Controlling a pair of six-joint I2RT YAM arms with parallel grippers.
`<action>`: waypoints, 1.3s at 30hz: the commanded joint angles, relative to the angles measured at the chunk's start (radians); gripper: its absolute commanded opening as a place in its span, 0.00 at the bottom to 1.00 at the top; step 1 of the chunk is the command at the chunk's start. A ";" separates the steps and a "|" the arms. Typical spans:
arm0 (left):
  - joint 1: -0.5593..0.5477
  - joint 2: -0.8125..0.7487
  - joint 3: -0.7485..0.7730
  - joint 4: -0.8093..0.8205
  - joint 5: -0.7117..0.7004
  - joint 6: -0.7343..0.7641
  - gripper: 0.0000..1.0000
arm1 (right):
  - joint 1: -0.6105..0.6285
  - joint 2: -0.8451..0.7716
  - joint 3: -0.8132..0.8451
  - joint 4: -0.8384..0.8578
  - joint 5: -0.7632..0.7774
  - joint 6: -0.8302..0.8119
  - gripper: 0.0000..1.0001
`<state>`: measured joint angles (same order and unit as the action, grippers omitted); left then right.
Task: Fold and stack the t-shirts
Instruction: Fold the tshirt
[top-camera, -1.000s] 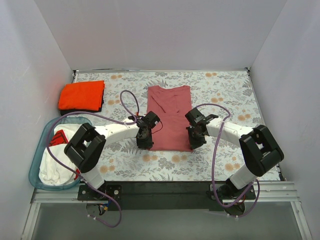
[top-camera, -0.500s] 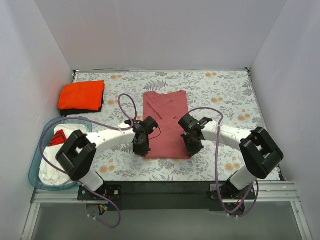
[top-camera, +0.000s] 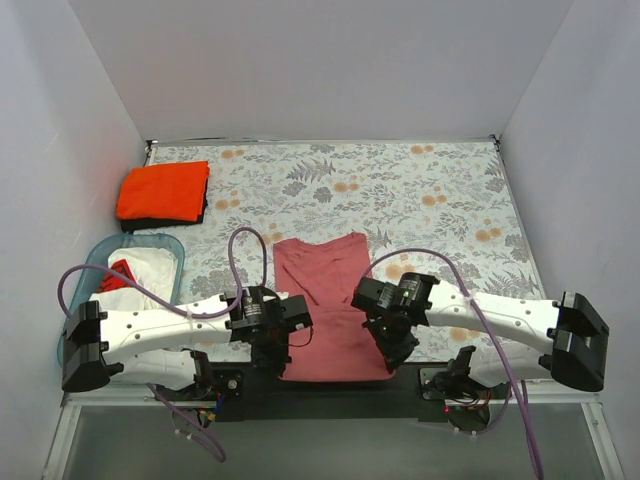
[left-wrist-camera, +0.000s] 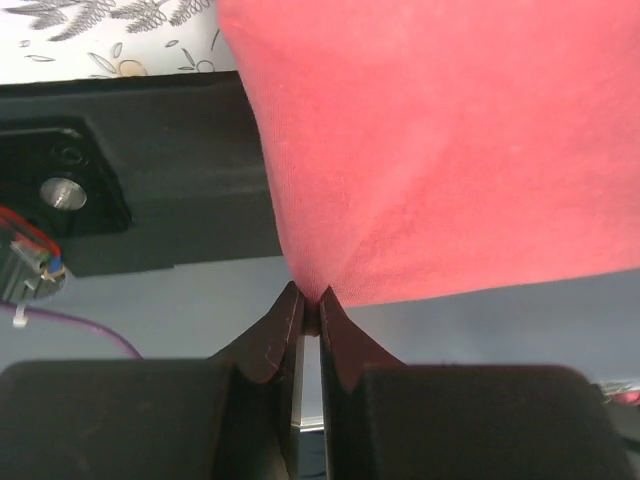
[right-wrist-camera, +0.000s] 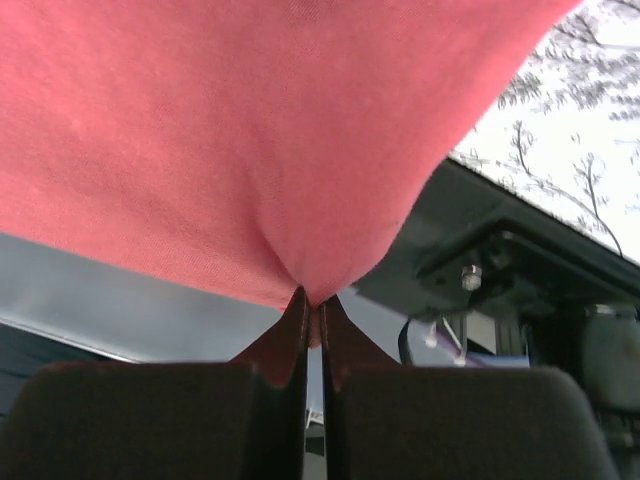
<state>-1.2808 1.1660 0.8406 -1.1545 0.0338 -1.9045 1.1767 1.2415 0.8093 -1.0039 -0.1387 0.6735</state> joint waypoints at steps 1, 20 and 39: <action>0.003 0.017 0.148 -0.144 -0.070 -0.068 0.00 | -0.008 0.005 0.196 -0.166 0.052 -0.001 0.01; 0.526 0.092 0.368 -0.031 -0.143 0.406 0.00 | -0.360 0.317 0.757 -0.269 0.159 -0.359 0.01; 0.883 0.444 0.448 0.272 0.005 0.625 0.00 | -0.696 0.616 0.870 -0.102 -0.123 -0.557 0.01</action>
<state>-0.4450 1.5826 1.2537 -0.9550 0.0349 -1.3273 0.5262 1.8244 1.6432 -1.1645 -0.1658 0.1692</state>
